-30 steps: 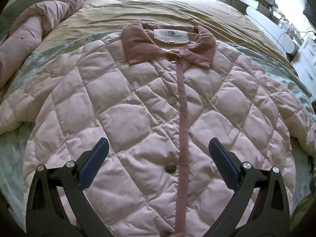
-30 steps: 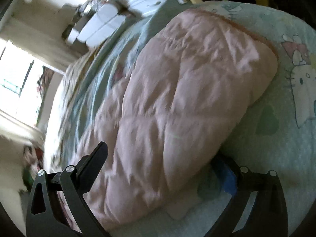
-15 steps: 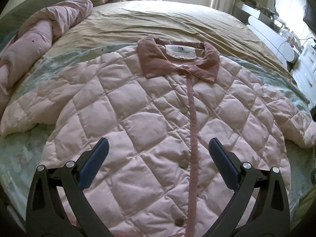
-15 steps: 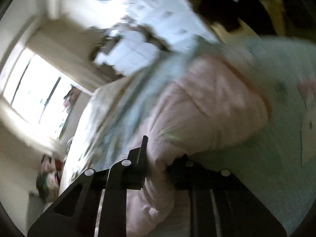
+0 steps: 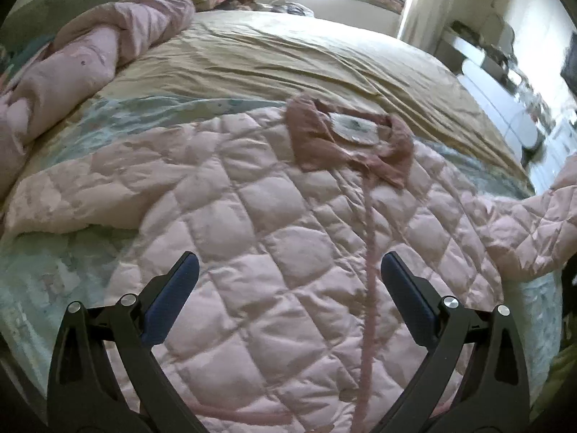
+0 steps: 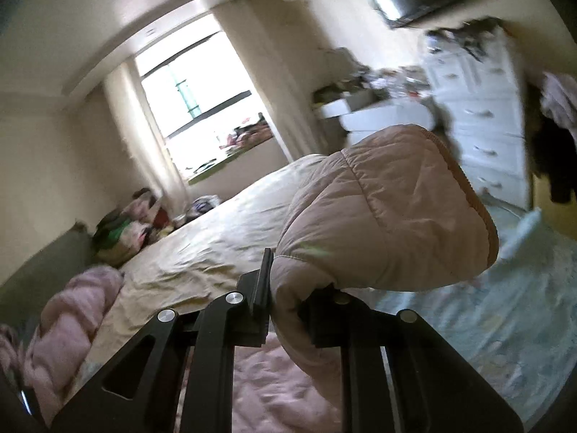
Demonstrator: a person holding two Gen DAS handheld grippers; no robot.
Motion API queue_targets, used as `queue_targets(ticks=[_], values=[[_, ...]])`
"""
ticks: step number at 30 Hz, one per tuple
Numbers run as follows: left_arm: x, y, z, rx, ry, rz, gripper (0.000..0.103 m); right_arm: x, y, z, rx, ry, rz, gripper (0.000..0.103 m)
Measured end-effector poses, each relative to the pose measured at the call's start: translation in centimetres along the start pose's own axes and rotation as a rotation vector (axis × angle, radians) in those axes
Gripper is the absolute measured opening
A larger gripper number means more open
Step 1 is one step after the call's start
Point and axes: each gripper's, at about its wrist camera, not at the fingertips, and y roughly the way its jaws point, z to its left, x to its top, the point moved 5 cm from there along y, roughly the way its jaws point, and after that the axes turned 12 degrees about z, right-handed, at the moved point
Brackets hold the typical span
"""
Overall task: Fold large clothes
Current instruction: 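Grasp the sleeve cuff with the right gripper and lift it, then carry the held sleeve across the coat front and lay it down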
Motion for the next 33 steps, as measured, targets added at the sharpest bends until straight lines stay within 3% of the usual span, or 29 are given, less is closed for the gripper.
queue_targets(ticks=[3, 9, 14, 22, 27, 33], values=[[0.2, -0.8, 1.7, -0.06, -0.045, -0.002, 0.095, -0.6, 0.3, 3.8, 0.019, -0.052, 0.013, 0.015], [0.3, -2.0, 4.4, -0.055, -0.057, -0.018, 0.095, -1.5, 2.2, 10.6, 0.058, -0.135, 0.047, 0.015], [0.4, -2.4, 6.5, -0.164, -0.123, -0.028, 0.095, -4.4, 3.5, 15.4, 0.091, -0.204, 0.094, 0.015], [0.0, -1.2, 7.7, -0.186, -0.126, 0.004, 0.095, -11.1, 6.5, 21.4, 0.153, -0.303, 0.199, 0.015], [-0.6, 0.0, 8.4, -0.224, -0.137, 0.026, 0.095, -17.3, 9.5, 24.6, 0.182, -0.365, 0.293, 0.015], [-0.7, 1.3, 8.7, -0.261, -0.149, 0.045, 0.095, -24.3, 13.0, 26.6, 0.136, -0.471, 0.394, 0.015]])
